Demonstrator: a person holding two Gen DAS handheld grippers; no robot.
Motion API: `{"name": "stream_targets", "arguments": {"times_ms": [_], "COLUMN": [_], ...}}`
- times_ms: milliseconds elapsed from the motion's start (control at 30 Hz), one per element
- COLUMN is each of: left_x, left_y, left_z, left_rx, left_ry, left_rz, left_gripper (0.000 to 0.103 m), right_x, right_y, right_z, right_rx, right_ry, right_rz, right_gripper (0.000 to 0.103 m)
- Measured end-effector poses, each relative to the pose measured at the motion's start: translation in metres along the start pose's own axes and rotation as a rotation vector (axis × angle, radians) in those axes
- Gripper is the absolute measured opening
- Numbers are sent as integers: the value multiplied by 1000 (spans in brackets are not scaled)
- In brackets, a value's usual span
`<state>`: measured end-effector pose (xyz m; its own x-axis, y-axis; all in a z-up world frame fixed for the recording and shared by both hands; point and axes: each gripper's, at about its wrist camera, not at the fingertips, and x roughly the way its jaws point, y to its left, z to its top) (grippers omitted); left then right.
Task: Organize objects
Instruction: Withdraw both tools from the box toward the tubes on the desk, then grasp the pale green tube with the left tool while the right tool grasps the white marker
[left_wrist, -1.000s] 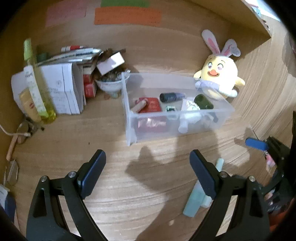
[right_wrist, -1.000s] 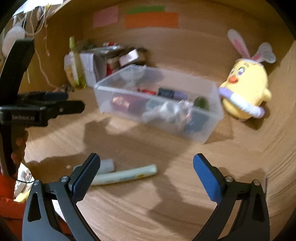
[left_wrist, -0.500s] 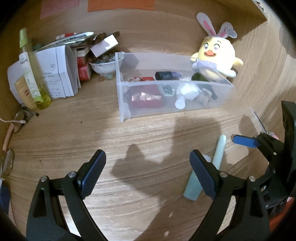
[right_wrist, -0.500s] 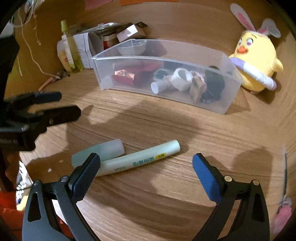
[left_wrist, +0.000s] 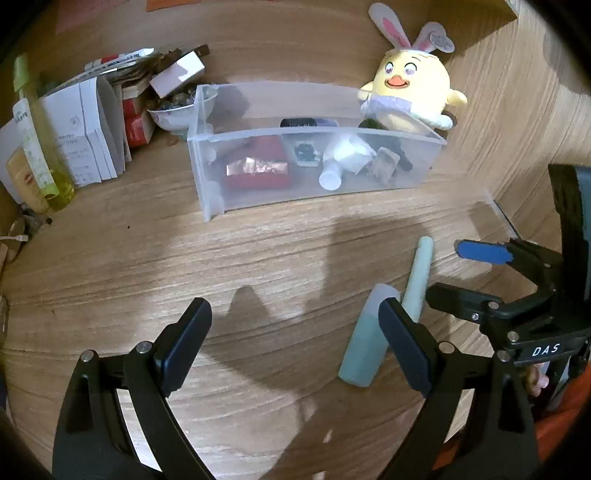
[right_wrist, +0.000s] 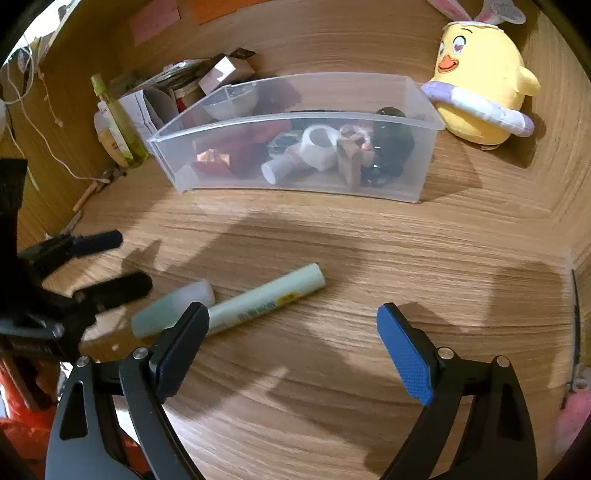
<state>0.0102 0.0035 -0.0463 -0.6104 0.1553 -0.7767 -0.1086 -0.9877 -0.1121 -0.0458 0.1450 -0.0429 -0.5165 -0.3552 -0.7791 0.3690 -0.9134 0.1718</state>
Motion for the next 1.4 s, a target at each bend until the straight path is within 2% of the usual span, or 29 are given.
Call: {"name": "stream_targets", "arguments": {"times_ms": [133, 367, 600, 700, 867, 1033, 1100, 1233, 1400], "left_x": [1, -1, 6, 11, 11, 11, 10, 12, 16], "left_y": [2, 9, -2, -10, -23, -28, -29, -31, -36], "left_z": [-4, -10, -8, -9, -10, -10, -10, -6, -1], "left_rx": [0, -16, 8, 23, 58, 78, 74, 64, 77], "left_ry": [14, 25, 43, 47, 54, 52, 47, 38, 31], "left_rz": [8, -26, -67, -67, -80, -69, -73, -104, -106], "left_gripper": [92, 92, 92, 92, 92, 82, 73, 69, 54], "right_x": [8, 17, 13, 8, 2, 1, 1, 4, 8], "right_y": [13, 25, 15, 7, 5, 11, 14, 17, 20], "right_z": [2, 4, 1, -1, -6, -10, -11, -9, -4], "right_rx": [-11, -65, -113, -99, -121, -168, -184, -207, -205], "right_ry": [10, 2, 37, 35, 20, 6, -2, -18, -31], "right_rz": [33, -30, -64, -61, -74, -77, -77, -64, -54], "right_gripper": [91, 90, 87, 79, 59, 47, 42, 32, 31]}}
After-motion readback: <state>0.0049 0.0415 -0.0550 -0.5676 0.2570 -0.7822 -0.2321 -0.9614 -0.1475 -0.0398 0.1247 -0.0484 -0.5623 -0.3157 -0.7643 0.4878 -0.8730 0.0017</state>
